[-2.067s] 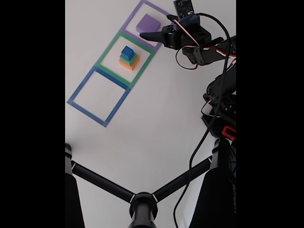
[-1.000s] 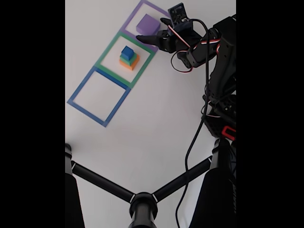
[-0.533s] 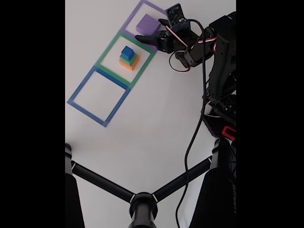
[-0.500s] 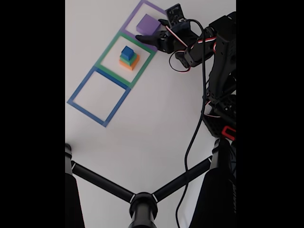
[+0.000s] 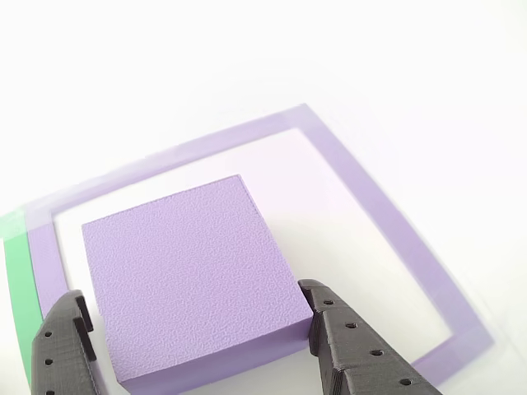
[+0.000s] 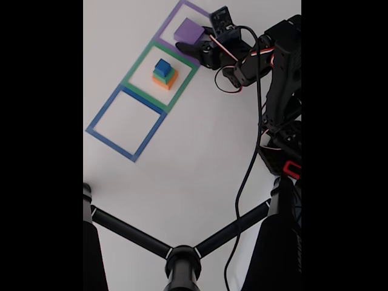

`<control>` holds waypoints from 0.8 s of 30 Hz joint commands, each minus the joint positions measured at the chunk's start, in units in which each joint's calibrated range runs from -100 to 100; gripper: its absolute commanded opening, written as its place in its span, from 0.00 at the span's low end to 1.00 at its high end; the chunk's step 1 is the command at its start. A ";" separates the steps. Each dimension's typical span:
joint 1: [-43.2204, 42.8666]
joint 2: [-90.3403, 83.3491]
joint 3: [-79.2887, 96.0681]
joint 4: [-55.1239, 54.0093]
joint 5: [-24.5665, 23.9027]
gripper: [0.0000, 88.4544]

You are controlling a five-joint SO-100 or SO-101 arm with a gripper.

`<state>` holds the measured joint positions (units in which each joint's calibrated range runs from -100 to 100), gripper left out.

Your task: Tower of hanoi

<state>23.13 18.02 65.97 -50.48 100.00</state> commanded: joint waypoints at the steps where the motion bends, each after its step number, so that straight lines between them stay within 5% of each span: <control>1: -1.08 -0.71 -1.42 -1.66 0.00 0.29; 24: -2.13 -6.60 -1.42 3.84 0.00 0.21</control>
<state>22.14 17.52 65.97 -49.68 100.00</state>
